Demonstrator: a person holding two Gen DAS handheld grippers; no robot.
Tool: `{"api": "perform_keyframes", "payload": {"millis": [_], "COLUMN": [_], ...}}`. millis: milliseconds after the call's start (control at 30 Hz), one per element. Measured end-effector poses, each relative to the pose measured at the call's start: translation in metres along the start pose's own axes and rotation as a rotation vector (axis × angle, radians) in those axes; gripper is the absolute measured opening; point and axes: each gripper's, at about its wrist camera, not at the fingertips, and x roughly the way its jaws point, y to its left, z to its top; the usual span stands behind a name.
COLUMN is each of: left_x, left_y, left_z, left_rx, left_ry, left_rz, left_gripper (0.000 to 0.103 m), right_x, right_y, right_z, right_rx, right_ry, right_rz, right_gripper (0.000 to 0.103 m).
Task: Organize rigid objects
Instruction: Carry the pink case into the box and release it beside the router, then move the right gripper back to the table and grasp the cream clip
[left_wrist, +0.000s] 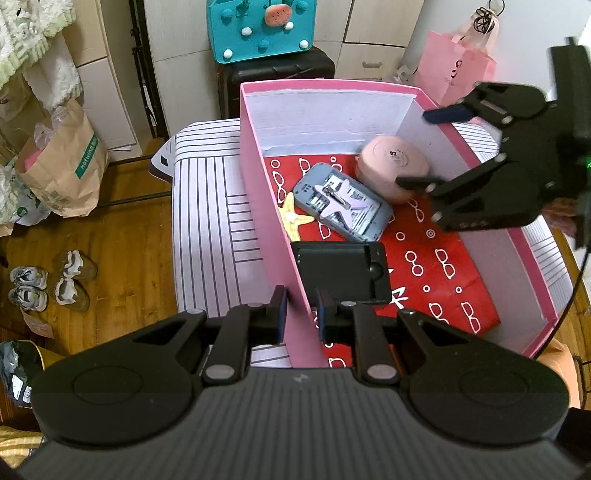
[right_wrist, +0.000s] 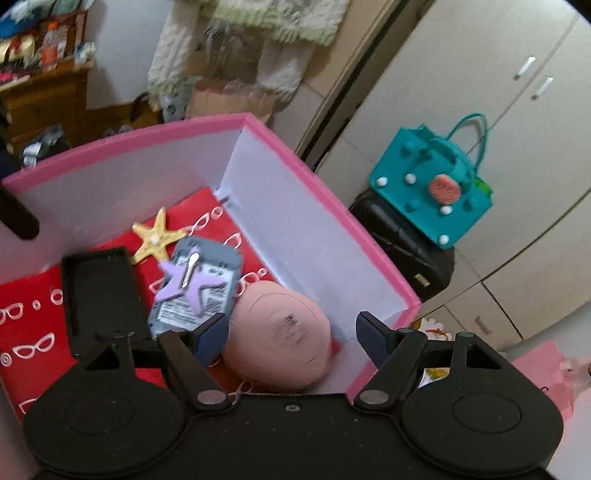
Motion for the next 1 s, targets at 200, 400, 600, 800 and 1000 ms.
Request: {"api": "perform_keyframes", "payload": {"millis": [200, 400, 600, 800, 1000], "left_x": [0.0, 0.0, -0.001, 0.0, 0.0], "left_y": [0.001, 0.002, 0.003, 0.002, 0.0], "left_z": [-0.001, -0.002, -0.003, -0.002, -0.002], "left_rx": [-0.003, -0.014, -0.038, -0.051, -0.067], "left_ry": [-0.005, -0.01, -0.01, -0.004, -0.01], "left_rz": [-0.004, -0.007, -0.008, 0.004, 0.015], "left_gripper": [0.015, 0.015, 0.015, 0.015, 0.015], "right_x": [-0.054, -0.087, -0.097, -0.072, -0.048], "right_y": [-0.031, -0.06, -0.086, -0.084, -0.068], "right_z": [-0.022, -0.072, -0.145, -0.214, -0.24], "right_rx": [0.19, 0.388, 0.705, 0.917, 0.949], "right_ry": [-0.174, -0.26, -0.253, -0.216, -0.195], "right_rz": [0.068, 0.068, -0.016, -0.033, -0.021], "right_gripper": [0.081, 0.081, 0.083, 0.084, 0.083]}}
